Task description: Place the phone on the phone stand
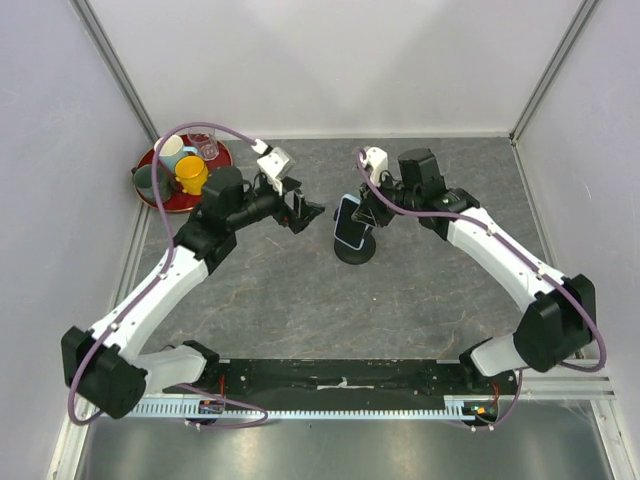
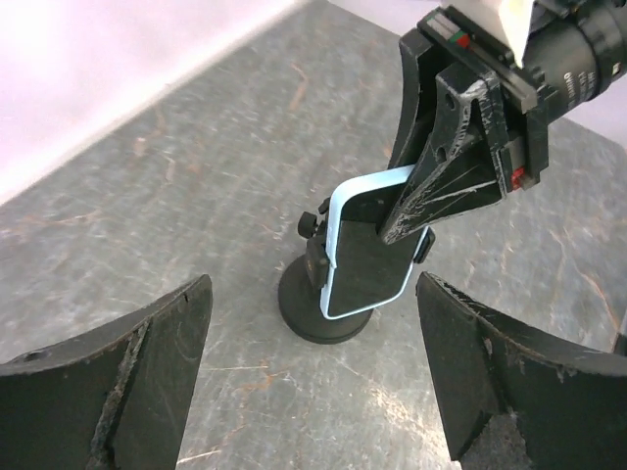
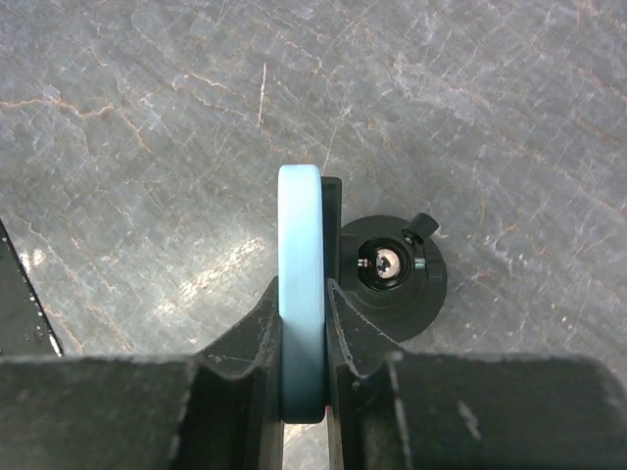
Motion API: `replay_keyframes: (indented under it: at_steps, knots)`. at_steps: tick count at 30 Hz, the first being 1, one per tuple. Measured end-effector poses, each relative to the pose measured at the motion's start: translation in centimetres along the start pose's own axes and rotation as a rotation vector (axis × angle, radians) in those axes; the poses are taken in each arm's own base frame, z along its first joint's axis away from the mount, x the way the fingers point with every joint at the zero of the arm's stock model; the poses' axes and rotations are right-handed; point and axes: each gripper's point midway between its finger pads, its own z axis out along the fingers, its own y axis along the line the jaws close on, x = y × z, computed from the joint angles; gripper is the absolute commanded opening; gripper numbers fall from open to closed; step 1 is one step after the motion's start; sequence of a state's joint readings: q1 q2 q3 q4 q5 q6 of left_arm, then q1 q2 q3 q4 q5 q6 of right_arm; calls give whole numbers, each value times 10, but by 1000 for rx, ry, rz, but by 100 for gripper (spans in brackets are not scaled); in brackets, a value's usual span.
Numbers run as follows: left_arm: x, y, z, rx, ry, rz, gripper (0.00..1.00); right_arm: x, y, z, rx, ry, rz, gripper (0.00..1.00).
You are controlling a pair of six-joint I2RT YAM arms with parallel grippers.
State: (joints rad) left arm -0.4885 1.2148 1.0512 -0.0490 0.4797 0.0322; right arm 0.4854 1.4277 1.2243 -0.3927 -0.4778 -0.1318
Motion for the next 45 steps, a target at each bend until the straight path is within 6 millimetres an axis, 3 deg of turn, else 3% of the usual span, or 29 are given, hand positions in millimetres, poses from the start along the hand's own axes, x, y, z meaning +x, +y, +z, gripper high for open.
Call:
replay_keyframes:
  at_steps: [3, 8, 14, 22, 28, 34, 35, 36, 38, 40, 45]
  knots:
    - [-12, 7, -15, -89, -58, 10, 89, -5, -8, 7, -13, 14, -38, 0]
    - [5, 27, -18, -211, -28, -42, 85, -18, -38, 20, -38, 29, -102, 0]
    - [16, 29, -19, -240, -15, -89, 87, -41, -110, 39, -43, 2, -90, 0]
    - [13, 22, -17, -204, -30, -123, 86, -66, -193, 53, -1, -38, -66, 0]
    - [12, 14, -13, -154, -36, -147, 86, -74, -223, 60, 29, -58, -74, 0]
    - [13, 9, -9, -125, -34, -168, 85, -78, -238, 64, 4, -101, -102, 0]
    - [14, 9, -9, -123, -33, -170, 85, -78, -238, 64, -3, -107, -103, 2]
    - [14, 8, -8, -118, -31, -174, 85, -78, -239, 64, -8, -112, -105, 12]
    - [15, 7, -8, -110, -30, -176, 85, -79, -239, 64, -11, -118, -102, 42]
    - [14, 7, -7, -107, -33, -177, 85, -81, -241, 64, -4, -126, -99, 46]
    - [14, 7, -7, -107, -34, -179, 84, -88, -255, 65, 66, -147, -69, 75]
